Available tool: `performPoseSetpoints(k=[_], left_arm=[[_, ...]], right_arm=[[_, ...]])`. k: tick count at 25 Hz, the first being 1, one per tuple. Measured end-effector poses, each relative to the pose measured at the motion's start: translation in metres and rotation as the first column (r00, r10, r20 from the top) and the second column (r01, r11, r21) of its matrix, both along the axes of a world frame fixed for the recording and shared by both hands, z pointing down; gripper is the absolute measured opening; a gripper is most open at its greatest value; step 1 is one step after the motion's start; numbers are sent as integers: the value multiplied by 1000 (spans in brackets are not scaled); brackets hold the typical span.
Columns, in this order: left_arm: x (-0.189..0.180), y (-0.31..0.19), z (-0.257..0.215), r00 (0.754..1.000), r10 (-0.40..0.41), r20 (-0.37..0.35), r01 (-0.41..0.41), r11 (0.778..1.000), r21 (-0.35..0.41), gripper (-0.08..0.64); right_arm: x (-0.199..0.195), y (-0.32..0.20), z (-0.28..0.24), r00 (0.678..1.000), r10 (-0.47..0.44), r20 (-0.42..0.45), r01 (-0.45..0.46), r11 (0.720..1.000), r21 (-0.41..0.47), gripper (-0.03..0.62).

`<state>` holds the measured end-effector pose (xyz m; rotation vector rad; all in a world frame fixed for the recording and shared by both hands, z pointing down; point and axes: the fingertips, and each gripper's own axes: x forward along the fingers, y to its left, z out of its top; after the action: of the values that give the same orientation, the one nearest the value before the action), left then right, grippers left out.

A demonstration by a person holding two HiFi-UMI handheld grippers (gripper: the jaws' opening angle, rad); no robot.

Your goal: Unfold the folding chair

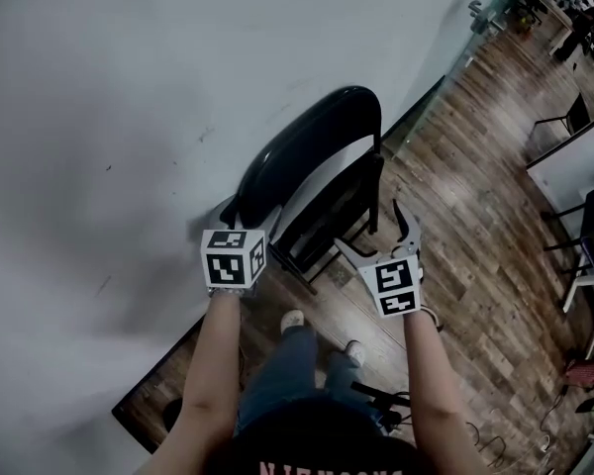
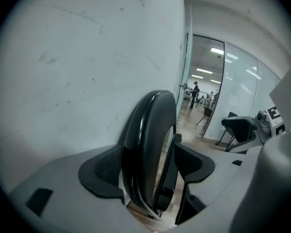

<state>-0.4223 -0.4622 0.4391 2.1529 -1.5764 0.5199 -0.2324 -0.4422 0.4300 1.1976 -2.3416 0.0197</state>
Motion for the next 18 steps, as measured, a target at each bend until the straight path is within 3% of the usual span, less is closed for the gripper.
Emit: performPoseSetpoints(k=[4,12,18], left_arm=[[-7,-3,-2,998,-26,59,25,999,19,208],[-8,-4,1,995,-24,100,26,1000,-14,192],[-3,-6,2,994,-38,103,41,999,-26,193]], right_arm=[[-1,-16,16,993,50,105,-41,996,-84,540],[-25,-50,95,944,208,255,-123,942,-312,537],[-36,-80,127,936,247,253,-147,923,-356,521]])
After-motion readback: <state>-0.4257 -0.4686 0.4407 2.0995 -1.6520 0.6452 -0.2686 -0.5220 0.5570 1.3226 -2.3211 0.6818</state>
